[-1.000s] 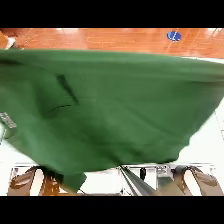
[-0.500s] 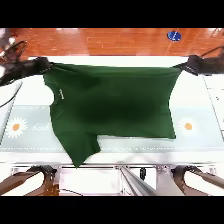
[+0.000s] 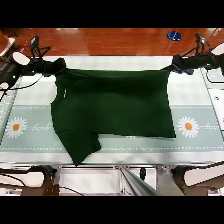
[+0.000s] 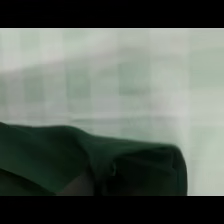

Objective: Fold the shirts.

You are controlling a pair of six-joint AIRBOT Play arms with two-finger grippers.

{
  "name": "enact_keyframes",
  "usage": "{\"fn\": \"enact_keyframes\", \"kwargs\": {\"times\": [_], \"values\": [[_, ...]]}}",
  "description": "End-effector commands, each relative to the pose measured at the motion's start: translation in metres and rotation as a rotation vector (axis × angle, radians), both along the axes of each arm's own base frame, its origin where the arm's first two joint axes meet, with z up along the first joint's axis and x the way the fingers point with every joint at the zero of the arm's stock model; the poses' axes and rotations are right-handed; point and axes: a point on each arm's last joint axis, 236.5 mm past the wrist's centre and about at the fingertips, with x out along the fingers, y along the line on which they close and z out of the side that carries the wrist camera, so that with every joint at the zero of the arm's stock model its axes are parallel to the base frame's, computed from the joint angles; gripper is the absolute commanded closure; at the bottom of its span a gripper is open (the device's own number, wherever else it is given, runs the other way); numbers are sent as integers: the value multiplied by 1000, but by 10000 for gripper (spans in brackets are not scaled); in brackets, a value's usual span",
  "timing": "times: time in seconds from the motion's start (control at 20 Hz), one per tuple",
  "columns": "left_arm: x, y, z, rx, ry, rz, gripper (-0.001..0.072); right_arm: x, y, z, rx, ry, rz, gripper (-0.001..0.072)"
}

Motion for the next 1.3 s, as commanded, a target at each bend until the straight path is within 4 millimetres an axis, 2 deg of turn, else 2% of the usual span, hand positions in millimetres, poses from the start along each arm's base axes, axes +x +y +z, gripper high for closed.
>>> {"fn": "enact_keyframes", "kwargs": {"times": [0.0, 0.15, 0.3, 0.35, 0.4, 0.45, 0.5, 0.55, 0.6, 0.7, 0.8, 0.85, 0.95, 1.05, 1.15, 1.25], "values": [[-49, -1, -19, -18, 185, -169, 683, -32, 3, -14, 14, 128, 99, 691], [-91, 0, -41, -13, 321, -268, 684, -66, -14, -36, -86, 268, 157, 691], [-109, 1, -70, -14, 375, -246, 681, -85, -15, -63, -91, 343, 144, 691], [-111, 1, -76, -15, 384, -233, 624, -89, -13, -71, -81, 357, 132, 691], [-115, 1, -79, -18, 395, -233, 360, -95, -12, -80, -68, 385, 107, 662], [-119, 1, -80, -22, 413, -235, 200, -102, -11, -87, -57, 418, 85, 467], [-122, 3, -76, -28, 428, -241, 199, -110, -10, -89, -55, 448, 94, 300], [-125, 6, -69, -39, 447, -242, 199, -118, -13, -86, -62, 477, 102, 306], [-128, 14, -57, -52, 458, -244, 199, -126, -24, -78, -87, 493, 93, 305], [-137, 42, -32, -39, 445, -211, 199, -136, -59, -50, -179, 465, 43, 306], [-154, 74, -12, -9, 406, -141, 199, -144, -100, -17, -262, 380, -76, 306], [-169, 85, -8, -7, 388, -110, 199, -150, -114, -4, -271, 319, -153, 306], [-207, 97, -20, -22, 395, -31, 199, -168, -127, 4, -260, 223, -282, 306], [-253, 94, -48, -63, 453, 36, 199, -195, -109, -9, -190, 179, -351, 306], [-294, 85, -76, -132, 559, 119, 199, -220, -70, -28, -81, 161, -348, 306], [-312, 63, -90, -229, 619, 139, 199, -236, -38, -43, 26, 168, -332, 306]]}}
